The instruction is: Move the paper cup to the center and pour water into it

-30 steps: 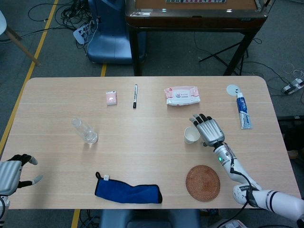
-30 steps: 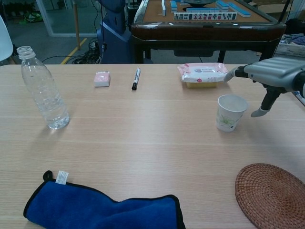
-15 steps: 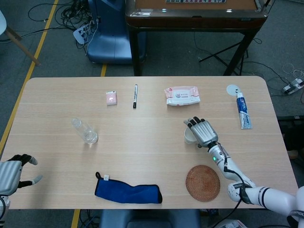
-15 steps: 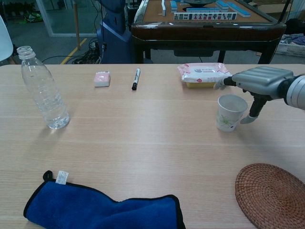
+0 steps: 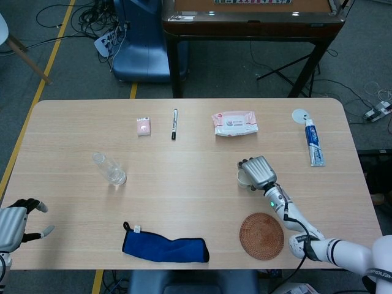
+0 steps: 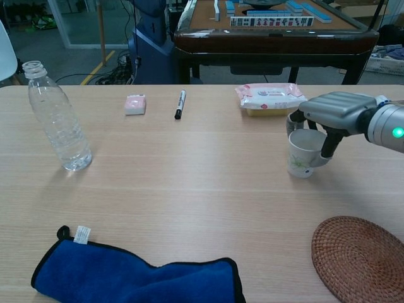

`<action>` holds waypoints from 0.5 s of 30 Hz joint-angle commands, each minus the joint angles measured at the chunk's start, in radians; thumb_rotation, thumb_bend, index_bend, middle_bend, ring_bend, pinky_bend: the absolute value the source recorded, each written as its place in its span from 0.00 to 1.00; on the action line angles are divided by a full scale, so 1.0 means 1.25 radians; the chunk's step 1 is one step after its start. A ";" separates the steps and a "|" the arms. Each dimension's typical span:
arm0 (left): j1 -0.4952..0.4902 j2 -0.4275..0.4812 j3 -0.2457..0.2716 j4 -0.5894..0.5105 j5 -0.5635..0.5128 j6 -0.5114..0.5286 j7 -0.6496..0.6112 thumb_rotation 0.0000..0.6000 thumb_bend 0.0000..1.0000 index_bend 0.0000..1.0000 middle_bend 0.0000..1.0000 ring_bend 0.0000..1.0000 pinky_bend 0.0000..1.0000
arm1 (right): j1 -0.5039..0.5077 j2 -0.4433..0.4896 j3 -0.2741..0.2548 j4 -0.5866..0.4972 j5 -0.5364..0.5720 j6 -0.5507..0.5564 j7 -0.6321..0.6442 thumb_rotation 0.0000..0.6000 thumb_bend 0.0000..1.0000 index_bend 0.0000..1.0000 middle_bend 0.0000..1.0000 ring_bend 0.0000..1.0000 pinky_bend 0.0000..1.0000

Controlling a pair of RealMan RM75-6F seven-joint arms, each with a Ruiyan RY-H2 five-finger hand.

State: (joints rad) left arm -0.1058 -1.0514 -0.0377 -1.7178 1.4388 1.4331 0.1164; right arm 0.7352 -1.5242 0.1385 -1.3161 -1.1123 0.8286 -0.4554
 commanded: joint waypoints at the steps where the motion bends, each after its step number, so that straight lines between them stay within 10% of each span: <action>1: -0.001 0.000 0.001 -0.001 0.004 0.000 -0.002 1.00 0.07 0.51 0.47 0.39 0.59 | 0.003 -0.002 0.001 -0.002 -0.002 0.004 0.001 1.00 0.11 0.43 0.45 0.48 0.60; 15: -0.002 0.003 0.000 0.005 0.008 -0.001 -0.011 1.00 0.07 0.51 0.47 0.39 0.59 | 0.105 -0.045 0.055 -0.030 0.075 -0.030 -0.090 1.00 0.11 0.44 0.46 0.49 0.60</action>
State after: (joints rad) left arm -0.1085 -1.0477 -0.0375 -1.7119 1.4474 1.4316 0.1040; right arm 0.8444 -1.5691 0.1943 -1.3480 -1.0412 0.8063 -0.5483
